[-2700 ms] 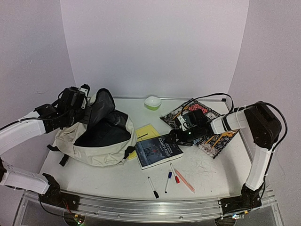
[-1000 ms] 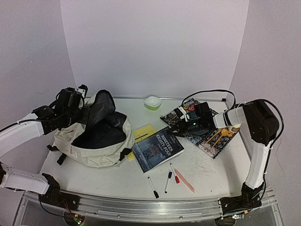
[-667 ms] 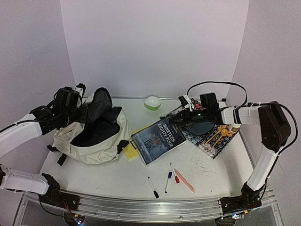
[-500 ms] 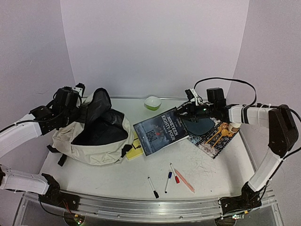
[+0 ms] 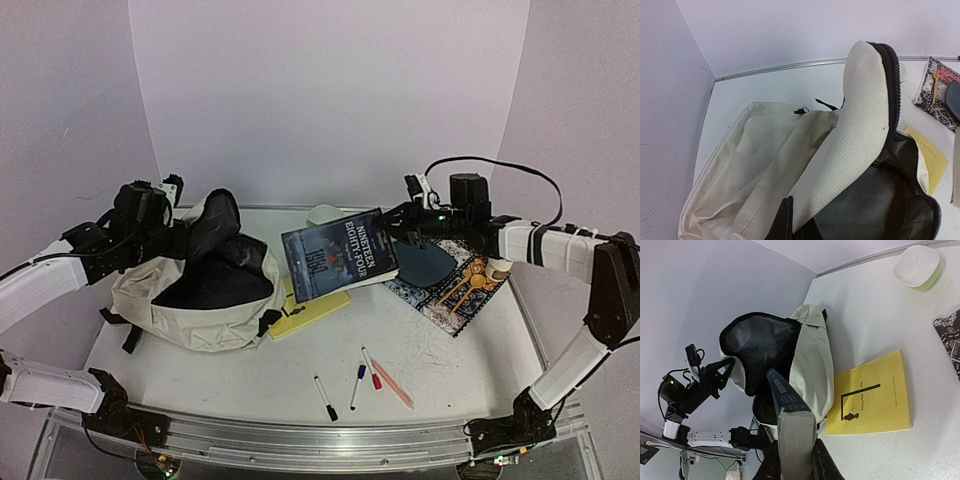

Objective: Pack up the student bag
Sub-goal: Pick up the book from the center of the board, then place the book in the largest pocket of the bag.

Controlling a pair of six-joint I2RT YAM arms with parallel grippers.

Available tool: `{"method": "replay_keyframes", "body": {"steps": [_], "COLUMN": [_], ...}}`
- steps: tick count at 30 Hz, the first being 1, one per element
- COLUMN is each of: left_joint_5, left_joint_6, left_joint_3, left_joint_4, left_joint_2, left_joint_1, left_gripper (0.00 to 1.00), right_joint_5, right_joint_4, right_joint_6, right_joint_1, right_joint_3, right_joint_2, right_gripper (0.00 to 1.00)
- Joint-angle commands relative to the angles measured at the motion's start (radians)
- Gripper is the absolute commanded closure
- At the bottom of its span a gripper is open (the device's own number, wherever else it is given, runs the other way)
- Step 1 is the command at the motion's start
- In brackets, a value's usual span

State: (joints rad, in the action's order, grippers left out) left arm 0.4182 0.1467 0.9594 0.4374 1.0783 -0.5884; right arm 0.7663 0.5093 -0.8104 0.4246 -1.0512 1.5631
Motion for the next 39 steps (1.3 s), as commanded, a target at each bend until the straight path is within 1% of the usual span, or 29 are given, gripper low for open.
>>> {"method": "replay_keyframes", "body": {"steps": [1,4,7,12,16,20,29,39], "left_joint_5": [-0.104,-0.171,-0.215,-0.229,-0.213,-0.132,-0.161,-0.167], "left_joint_6": [0.053,0.078,0.086,0.091,0.111,0.132,0.247,0.376], "left_joint_3": [0.104,0.119,0.13,0.115,0.102,0.097,0.122,0.14], "left_joint_4": [-0.085,-0.085,-0.085,-0.084,-0.087,-0.085,-0.093,-0.159], "left_joint_2": [-0.019,-0.019,-0.014,-0.01,-0.003,0.023,0.037,-0.006], "left_joint_1": [0.002,0.002,0.002,0.002,0.003,0.002,0.002,0.003], "left_gripper": [1.0,1.0,1.0,1.0,1.0,1.0,1.0,1.0], "right_joint_5": [-0.027,-0.066,-0.084,-0.097,-0.139,-0.166,-0.268,-0.341], "right_joint_4": [0.149,0.203,0.296,0.374,0.374,0.377,0.33,0.262], "right_joint_6": [-0.152,-0.23,-0.316,-0.406,-0.43,-0.456,-0.491,-0.5], "right_joint_1": [0.089,0.132,0.162,0.188,0.187,0.187,0.232,0.274], "right_joint_3": [-0.073,-0.086,-0.095,-0.121,-0.117,-0.113,-0.092,-0.103], "right_joint_2": [-0.016,0.019,0.059,0.092,0.079,0.071,0.121,0.185], "right_gripper": [1.0,1.0,1.0,1.0,1.0,1.0,1.0,1.0]}}
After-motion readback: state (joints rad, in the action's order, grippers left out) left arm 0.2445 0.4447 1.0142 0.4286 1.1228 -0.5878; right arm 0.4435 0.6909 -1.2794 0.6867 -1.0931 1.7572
